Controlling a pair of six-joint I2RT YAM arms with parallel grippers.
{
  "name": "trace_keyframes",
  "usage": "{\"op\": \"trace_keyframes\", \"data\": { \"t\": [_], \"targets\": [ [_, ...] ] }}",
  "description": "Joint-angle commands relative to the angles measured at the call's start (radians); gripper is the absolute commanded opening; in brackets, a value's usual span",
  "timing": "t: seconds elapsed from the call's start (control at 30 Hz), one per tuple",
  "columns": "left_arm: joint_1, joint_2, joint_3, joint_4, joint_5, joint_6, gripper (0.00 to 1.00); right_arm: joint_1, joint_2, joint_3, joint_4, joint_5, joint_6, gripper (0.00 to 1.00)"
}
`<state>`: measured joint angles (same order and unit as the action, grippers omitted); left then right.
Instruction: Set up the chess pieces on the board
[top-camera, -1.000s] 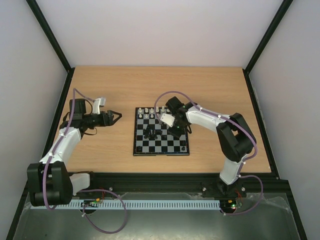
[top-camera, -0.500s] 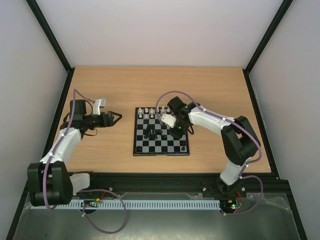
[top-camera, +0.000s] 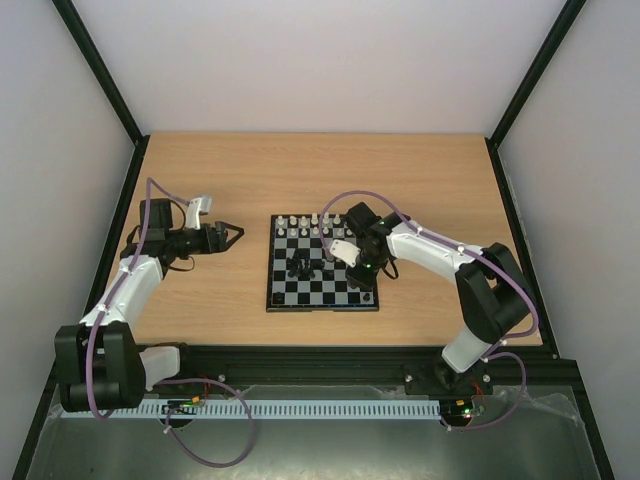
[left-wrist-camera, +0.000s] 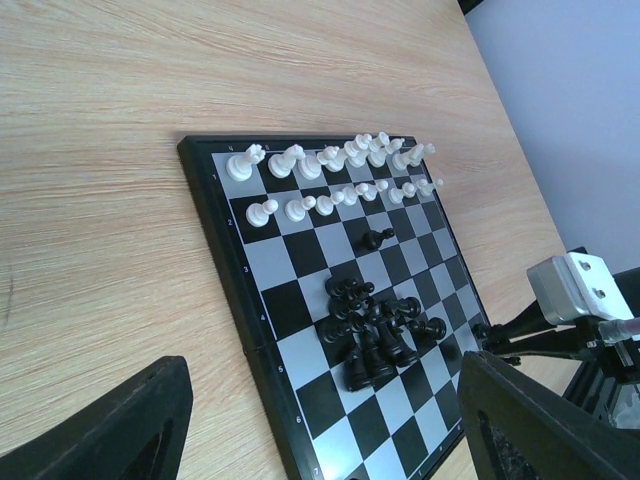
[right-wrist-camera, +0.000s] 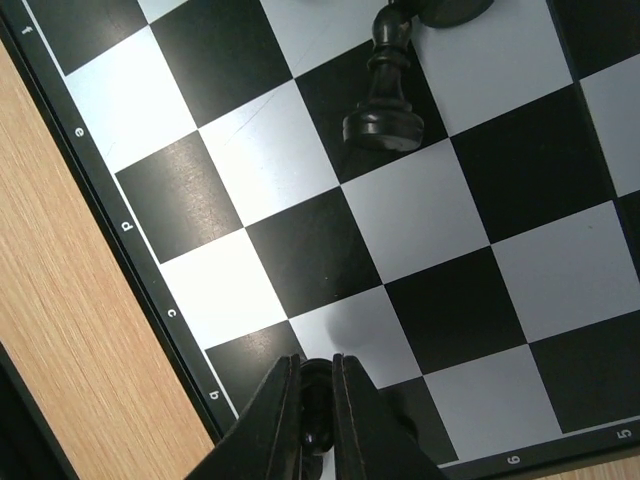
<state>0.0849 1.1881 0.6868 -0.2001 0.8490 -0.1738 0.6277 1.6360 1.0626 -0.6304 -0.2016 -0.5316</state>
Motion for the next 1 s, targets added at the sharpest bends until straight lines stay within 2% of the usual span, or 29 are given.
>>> {"op": "trace_keyframes", "data": {
  "t": [0.0, 0.97],
  "targets": [
    [0.007, 0.005, -0.006, 0.014, 0.014, -0.007, 0.76, -0.004, -0.003, -0.006, -0.039, -0.034, -0.001, 0.07],
    [0.007, 0.005, -0.011, 0.018, 0.013, -0.010, 0.76, -0.005, 0.060, -0.024, 0.028, 0.034, -0.008, 0.09]
  ]
}}
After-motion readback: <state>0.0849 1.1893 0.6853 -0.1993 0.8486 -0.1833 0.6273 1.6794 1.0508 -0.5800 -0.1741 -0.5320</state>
